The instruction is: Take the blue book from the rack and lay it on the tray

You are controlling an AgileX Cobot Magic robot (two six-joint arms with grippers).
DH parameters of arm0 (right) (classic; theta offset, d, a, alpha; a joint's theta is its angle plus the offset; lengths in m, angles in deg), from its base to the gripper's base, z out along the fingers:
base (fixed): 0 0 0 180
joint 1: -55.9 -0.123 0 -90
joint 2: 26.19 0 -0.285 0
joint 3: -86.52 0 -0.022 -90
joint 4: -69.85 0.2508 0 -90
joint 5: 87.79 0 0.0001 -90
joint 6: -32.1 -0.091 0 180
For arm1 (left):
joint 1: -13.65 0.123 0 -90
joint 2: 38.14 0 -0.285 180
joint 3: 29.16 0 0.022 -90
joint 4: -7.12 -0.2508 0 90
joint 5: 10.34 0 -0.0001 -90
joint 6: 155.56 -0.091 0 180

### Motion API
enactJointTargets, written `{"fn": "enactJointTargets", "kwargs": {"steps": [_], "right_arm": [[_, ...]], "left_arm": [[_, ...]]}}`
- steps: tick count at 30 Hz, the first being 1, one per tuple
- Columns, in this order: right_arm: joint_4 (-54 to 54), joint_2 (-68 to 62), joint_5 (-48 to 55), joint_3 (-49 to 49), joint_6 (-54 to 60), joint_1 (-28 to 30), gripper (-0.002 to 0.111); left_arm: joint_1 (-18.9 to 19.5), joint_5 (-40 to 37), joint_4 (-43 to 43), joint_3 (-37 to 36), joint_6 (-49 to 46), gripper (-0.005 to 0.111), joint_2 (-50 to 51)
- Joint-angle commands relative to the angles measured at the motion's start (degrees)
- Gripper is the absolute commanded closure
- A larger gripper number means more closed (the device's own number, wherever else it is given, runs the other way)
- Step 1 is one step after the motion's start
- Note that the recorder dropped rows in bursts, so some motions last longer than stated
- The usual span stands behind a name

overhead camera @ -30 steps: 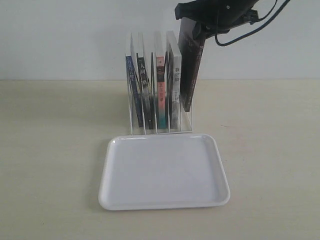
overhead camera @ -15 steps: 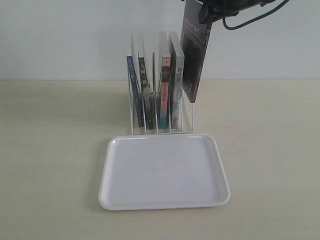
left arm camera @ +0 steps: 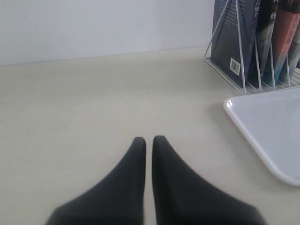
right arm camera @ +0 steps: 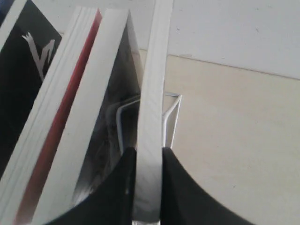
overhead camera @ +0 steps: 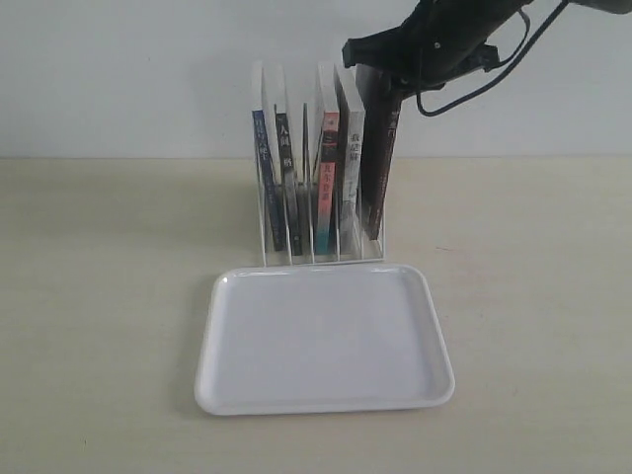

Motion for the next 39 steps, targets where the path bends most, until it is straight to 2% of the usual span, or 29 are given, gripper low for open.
{"fn": "enactJointTargets", "kwargs": {"steps": [1,9,12,14,16,22,30,39], "right_arm": [[-0.1,-0.5,-1.3,0.3,0.0,0.0,0.108],[-0.2,-2.1,2.2,0.3,0.5,0.0,0.106],[0.3,-2.1,3.5,0.3,1.8,0.0,0.089],[0.4,-2.1,4.7,0.6,1.8,0.0,0.073],[0.5,-2.1,6.4,1.5,1.8,0.0,0.064],[0.5,0.6,12.2,6.1,1.8,0.0,0.07],[5.4,6.2,15.3,7.6,3.7,-0.3,0.07],[4.7,6.3,14.3,7.6,4.1,-7.9,0.07]], "left_arm": [[0.0,0.9,0.0,0.2,0.4,0.102,-0.2],[0.0,0.9,0.0,0.2,0.4,0.102,-0.2],[0.0,0.9,0.0,0.2,0.4,0.102,-0.2],[0.0,0.9,0.0,0.2,0.4,0.102,-0.2],[0.0,0.9,0.0,0.2,0.4,0.102,-0.2],[0.0,0.9,0.0,0.2,0.4,0.102,-0.2],[0.0,0.9,0.0,0.2,0.4,0.102,-0.2],[0.0,0.9,0.0,0.2,0.4,0.102,-0.2]]}}
